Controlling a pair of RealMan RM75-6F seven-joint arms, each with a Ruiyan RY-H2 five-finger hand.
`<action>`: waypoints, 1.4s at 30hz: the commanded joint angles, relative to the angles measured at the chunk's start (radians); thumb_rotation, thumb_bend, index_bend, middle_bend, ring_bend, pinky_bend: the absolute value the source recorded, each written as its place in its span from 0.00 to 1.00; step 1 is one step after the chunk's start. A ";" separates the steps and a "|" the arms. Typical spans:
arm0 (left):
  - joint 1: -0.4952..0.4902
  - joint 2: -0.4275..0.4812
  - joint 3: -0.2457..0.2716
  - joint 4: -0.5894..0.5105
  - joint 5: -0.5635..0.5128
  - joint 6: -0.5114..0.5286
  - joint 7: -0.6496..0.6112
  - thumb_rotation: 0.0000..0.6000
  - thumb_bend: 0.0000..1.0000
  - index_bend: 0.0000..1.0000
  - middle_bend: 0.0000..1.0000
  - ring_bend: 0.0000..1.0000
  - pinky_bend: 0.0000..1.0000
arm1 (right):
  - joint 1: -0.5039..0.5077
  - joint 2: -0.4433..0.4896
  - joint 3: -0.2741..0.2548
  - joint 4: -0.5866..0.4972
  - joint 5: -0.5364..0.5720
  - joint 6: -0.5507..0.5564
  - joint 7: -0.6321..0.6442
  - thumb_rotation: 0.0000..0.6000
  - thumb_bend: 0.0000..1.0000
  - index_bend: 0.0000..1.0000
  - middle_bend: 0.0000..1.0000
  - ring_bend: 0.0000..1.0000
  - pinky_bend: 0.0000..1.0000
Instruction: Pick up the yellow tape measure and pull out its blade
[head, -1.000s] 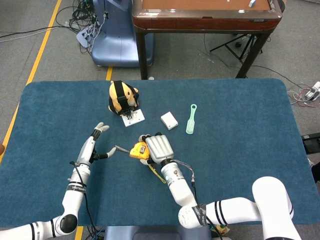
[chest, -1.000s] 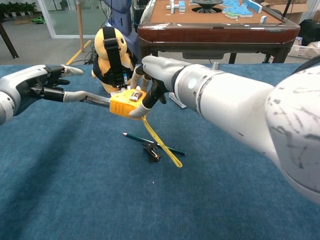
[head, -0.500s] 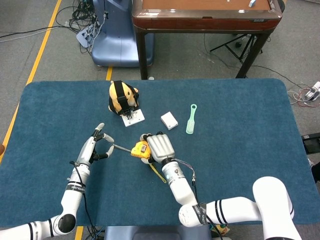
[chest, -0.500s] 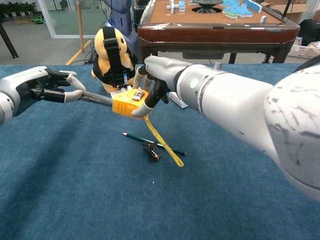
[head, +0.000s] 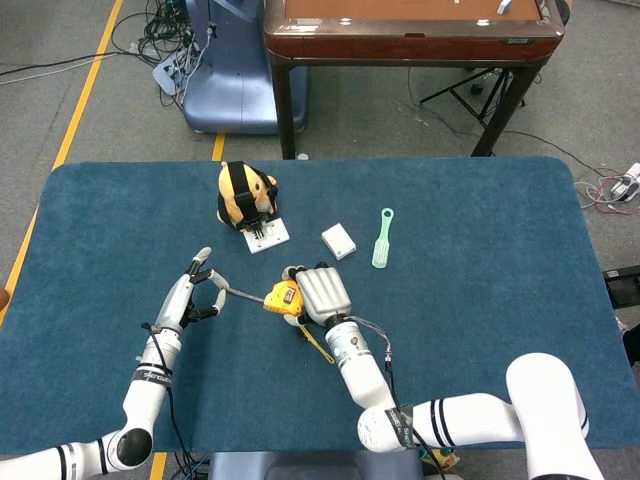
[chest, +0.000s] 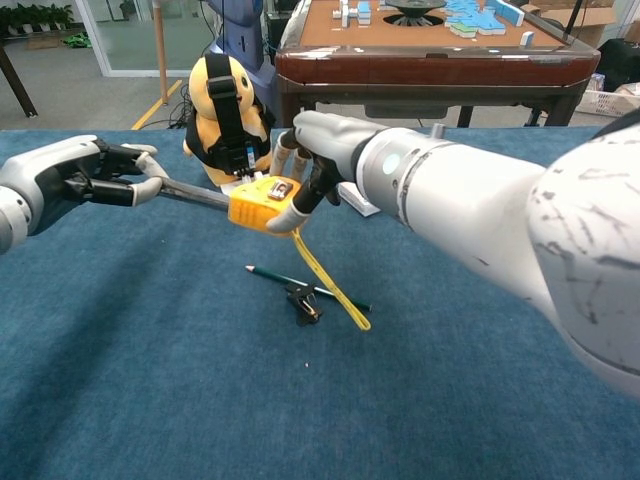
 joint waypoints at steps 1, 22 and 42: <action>0.003 0.002 0.000 -0.002 0.004 0.004 -0.005 1.00 0.49 0.54 0.00 0.00 0.00 | -0.001 0.003 -0.001 -0.002 0.000 0.001 -0.001 1.00 0.99 0.79 0.78 0.72 0.23; 0.071 0.052 -0.023 0.023 0.060 0.092 -0.084 1.00 0.49 0.48 0.00 0.00 0.00 | -0.098 0.187 -0.099 -0.137 -0.061 -0.041 0.058 1.00 0.99 0.80 0.79 0.73 0.23; 0.124 0.129 -0.024 0.020 0.037 0.086 -0.121 1.00 0.49 0.47 0.00 0.00 0.00 | -0.334 0.438 -0.325 -0.299 -0.333 0.031 0.209 1.00 0.99 0.81 0.80 0.73 0.23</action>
